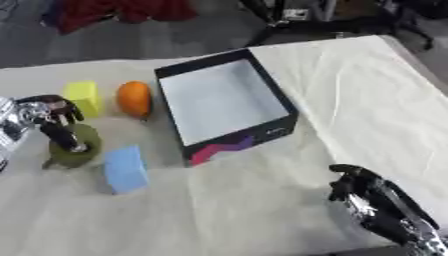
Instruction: Pick up objects on the table and place them in the box.
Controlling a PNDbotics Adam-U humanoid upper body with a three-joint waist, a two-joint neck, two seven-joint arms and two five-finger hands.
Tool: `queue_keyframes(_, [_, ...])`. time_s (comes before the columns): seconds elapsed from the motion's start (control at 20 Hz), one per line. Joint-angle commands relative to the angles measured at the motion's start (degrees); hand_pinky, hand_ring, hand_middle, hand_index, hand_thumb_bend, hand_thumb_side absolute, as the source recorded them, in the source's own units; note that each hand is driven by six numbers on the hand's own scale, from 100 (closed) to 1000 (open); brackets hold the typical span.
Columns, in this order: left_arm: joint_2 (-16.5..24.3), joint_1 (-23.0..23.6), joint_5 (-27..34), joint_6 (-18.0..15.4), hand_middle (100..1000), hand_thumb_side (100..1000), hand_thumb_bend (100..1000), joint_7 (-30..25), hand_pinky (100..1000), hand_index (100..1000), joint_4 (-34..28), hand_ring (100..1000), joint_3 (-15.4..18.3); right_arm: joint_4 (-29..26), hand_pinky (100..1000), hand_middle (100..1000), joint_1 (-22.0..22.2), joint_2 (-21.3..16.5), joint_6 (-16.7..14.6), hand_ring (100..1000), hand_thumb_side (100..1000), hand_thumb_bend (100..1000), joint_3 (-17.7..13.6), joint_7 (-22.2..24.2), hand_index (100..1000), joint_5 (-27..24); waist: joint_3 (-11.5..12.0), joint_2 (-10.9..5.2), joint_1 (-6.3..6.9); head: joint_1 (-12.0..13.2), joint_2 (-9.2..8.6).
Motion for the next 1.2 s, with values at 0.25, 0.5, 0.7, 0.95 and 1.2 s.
queue_keyframes(0.25, [5.21,1.01,-1.87,6.46,376,115,132,-7.01,461,467,-7.63,387,3.48,-0.61,827,484,-0.43,-0.39,-0.07,547,470,100,-0.27,-0.01,822,0.08,0.02,-1.71,0.48,-0.27,-0.11])
queue_keyframes(0.5, [8.17,1.10,-3.49,7.51,373,154,160,-7.20,462,470,-15.52,384,6.35,-0.59,827,484,-0.42,-0.48,-0.05,547,470,100,-0.32,-0.05,822,0.11,0.20,-1.81,0.57,-0.42,-0.11])
queue_keyframes(0.7, [9.04,-1.83,-7.53,7.04,384,182,192,-7.84,497,488,-20.43,393,7.87,-0.60,827,484,-0.29,-0.64,-0.10,547,470,100,-0.29,-0.02,823,0.09,0.45,-2.00,0.56,-0.43,-0.11])
queue_keyframes(0.95, [5.73,-9.44,-12.77,4.63,395,198,219,-8.67,507,497,-19.98,404,5.67,-0.54,826,484,-0.10,-0.76,-0.13,547,470,100,-0.09,0.23,823,0.00,0.90,-2.33,0.53,-0.32,-0.11])
queue_keyframes(1.2, [-4.59,-19.65,-19.74,2.11,454,227,281,-6.36,546,520,-13.74,454,1.45,-0.48,826,484,0.17,-0.70,-0.17,547,470,100,0.17,0.47,823,-0.12,0.73,-2.71,0.10,0.19,-0.11])
